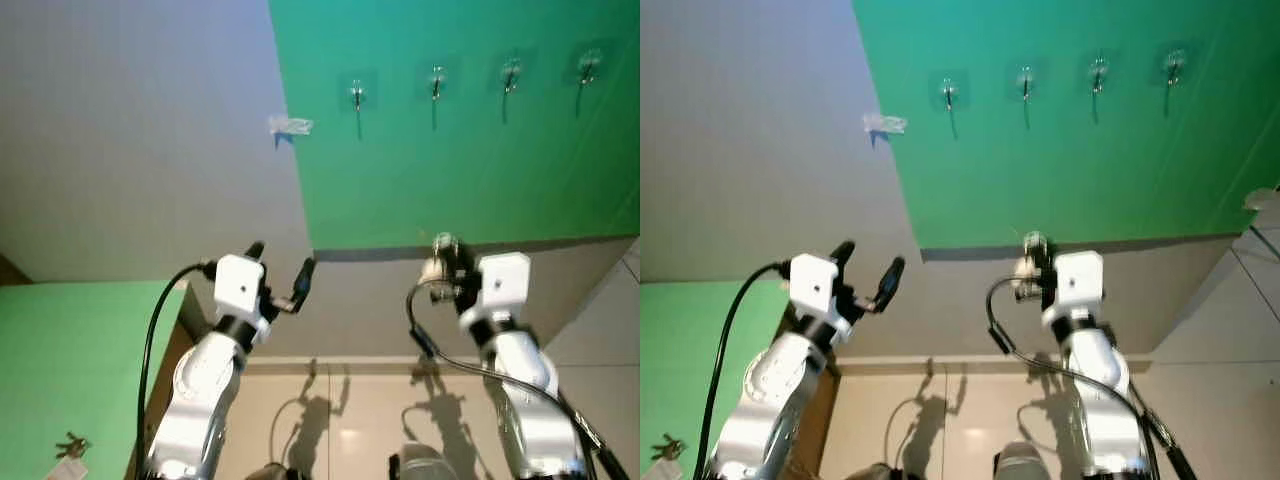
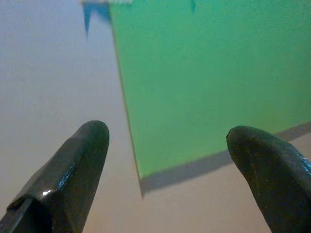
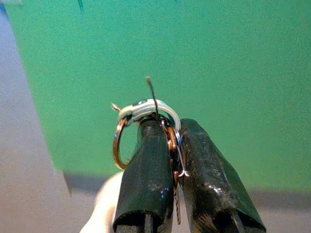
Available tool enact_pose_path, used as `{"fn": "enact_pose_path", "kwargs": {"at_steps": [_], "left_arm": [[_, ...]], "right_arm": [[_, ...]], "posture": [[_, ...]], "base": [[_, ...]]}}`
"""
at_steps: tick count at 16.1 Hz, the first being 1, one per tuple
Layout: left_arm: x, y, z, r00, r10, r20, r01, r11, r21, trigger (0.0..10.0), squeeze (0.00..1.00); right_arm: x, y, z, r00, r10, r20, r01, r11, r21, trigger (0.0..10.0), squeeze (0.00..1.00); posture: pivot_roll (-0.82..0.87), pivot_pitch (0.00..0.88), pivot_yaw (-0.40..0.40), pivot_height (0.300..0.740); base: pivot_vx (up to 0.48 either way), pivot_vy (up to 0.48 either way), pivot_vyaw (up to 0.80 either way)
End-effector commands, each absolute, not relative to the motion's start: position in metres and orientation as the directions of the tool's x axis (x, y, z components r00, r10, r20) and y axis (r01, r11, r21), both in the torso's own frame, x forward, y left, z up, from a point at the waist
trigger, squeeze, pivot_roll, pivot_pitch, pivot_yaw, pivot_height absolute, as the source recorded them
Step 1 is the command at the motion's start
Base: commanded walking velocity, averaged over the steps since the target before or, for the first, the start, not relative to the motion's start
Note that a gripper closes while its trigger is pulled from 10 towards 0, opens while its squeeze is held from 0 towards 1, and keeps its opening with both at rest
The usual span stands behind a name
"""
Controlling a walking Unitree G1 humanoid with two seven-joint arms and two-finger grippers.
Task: Hang keys on a hook
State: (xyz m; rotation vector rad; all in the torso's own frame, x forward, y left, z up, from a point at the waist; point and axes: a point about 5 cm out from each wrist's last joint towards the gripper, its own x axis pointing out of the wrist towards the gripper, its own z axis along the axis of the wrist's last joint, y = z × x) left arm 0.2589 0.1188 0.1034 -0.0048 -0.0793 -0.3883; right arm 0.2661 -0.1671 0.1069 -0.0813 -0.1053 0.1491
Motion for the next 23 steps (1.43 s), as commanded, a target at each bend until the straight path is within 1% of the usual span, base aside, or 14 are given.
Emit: {"fn": "enact_pose_path", "kwargs": {"at_steps": [1, 4, 7, 9, 10, 13, 15, 21, 23], "left_arm": [[0.261, 0.115, 0.119, 0.907, -0.397, 0.140, 0.394, 0.918, 0.049, 10.0, 0.00], [0.260, 0.110, 0.119, 0.893, -0.428, 0.139, 0.424, 0.904, 0.058, 10.0, 0.00], [0.259, 0.106, 0.115, 0.882, -0.457, 0.117, 0.450, 0.890, 0.077, 10.0, 0.00], [0.260, 0.103, 0.111, 0.864, -0.499, 0.061, 0.478, 0.853, 0.209, 10.0, 0.00], [0.259, 0.099, 0.109, 0.846, -0.530, 0.047, 0.508, 0.831, 0.228, 10.0, 0.00], [0.260, 0.095, 0.114, 0.834, -0.548, 0.070, 0.525, 0.825, 0.207, 10.0, 0.00], [0.261, 0.093, 0.114, 0.836, -0.546, 0.061, 0.521, 0.823, 0.227, 10.0, 0.00], [0.259, 0.089, 0.114, 0.807, -0.586, 0.072, 0.568, 0.804, 0.177, 10.0, 0.00], [0.258, 0.088, 0.114, 0.801, -0.595, 0.070, 0.579, 0.798, 0.166, 10.0, 0.00]], "right_arm": [[0.270, -0.162, 0.132, 0.967, 0.158, 0.199, -0.142, 0.986, -0.091, 0.0, 0.00], [0.271, -0.158, 0.141, 0.959, 0.170, 0.226, -0.153, 0.984, -0.092, 0.0, 0.00], [0.271, -0.157, 0.138, 0.961, 0.178, 0.213, -0.161, 0.982, -0.096, 0.0, 0.00], [0.269, -0.157, 0.137, 0.962, 0.177, 0.205, -0.160, 0.982, -0.098, 0.0, 0.00], [0.269, -0.155, 0.138, 0.962, 0.177, 0.207, -0.159, 0.982, -0.099, 0.0, 0.00], [0.269, -0.157, 0.145, 0.960, 0.169, 0.224, -0.149, 0.984, -0.102, 0.0, 0.00], [0.267, -0.160, 0.142, 0.963, 0.164, 0.213, -0.145, 0.984, -0.104, 0.0, 0.00], [0.264, -0.160, 0.138, 0.968, 0.162, 0.190, -0.145, 0.984, -0.103, 0.0, 0.00], [0.264, -0.159, 0.138, 0.968, 0.167, 0.189, -0.149, 0.983, -0.104, 0.0, 0.00]], "posture": [[-0.23, 0.030, 0.134, 0.720], [-0.24, 0.019, 0.130, 0.720], [-0.24, 0.010, 0.129, 0.720], [-0.24, 0.008, 0.131, 0.720], [-0.24, 0.008, 0.133, 0.720], [-0.25, 0.012, 0.139, 0.720], [-0.26, 0.015, 0.141, 0.720], [-0.26, 0.029, 0.150, 0.720], [-0.27, 0.031, 0.150, 0.720]], "base": [[0.394, 0.274, 0.00], [0.395, 0.273, 0.00], [0.395, 0.270, 0.00], [0.480, 0.000, 0.00], [0.465, 0.000, 0.00], [0.000, 0.000, 0.00], [0.000, 0.000, 0.00], [0.000, -0.439, 0.00], [0.249, -0.407, 0.00]]}}
